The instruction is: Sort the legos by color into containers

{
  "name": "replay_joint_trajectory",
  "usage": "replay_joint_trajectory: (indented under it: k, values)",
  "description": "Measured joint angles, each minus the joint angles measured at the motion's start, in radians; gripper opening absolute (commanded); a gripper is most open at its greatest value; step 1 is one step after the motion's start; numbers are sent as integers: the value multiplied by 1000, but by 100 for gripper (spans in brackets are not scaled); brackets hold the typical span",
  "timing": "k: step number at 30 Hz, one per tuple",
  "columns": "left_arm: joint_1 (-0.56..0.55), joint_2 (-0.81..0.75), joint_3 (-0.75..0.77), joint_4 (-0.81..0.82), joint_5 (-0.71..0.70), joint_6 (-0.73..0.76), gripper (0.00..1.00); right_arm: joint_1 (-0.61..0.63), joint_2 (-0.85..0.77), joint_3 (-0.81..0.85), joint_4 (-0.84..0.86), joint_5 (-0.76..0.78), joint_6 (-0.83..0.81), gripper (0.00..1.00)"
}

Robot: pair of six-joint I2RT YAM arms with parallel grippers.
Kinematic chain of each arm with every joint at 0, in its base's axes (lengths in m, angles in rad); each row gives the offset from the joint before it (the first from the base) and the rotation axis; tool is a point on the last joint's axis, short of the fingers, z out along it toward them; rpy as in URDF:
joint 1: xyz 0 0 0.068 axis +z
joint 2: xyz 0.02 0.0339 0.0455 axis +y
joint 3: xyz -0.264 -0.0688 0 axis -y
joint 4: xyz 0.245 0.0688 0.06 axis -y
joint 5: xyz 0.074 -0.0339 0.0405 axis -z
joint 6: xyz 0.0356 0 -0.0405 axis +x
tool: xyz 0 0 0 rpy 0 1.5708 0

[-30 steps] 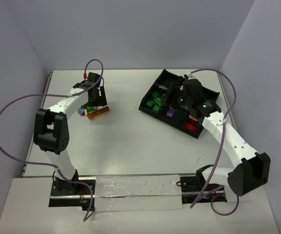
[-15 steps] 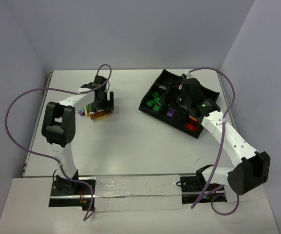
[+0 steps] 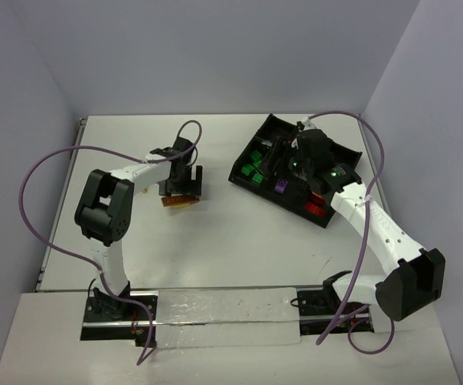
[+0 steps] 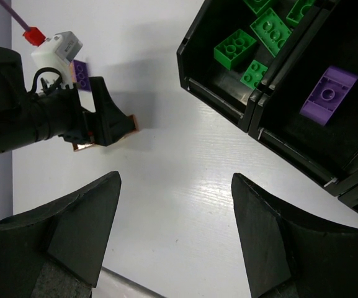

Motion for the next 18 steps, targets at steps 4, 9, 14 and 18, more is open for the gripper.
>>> replay_joint_trajectory:
  k: [4,9,14,18]
  values:
    - [-21,-16,-17,-3,-6,-13,99,12,0,0,0,-1,0,79]
    - [-39,-52,-25,-20,-28,-27,99,15,0,-4,7,-2,0,80]
    - [-59,-120,-25,-24,-83,-19,99,23,0,-6,10,-5,4,79]
    - [-96,-152,-24,-29,-152,0,99,31,0,-6,13,-6,6,80]
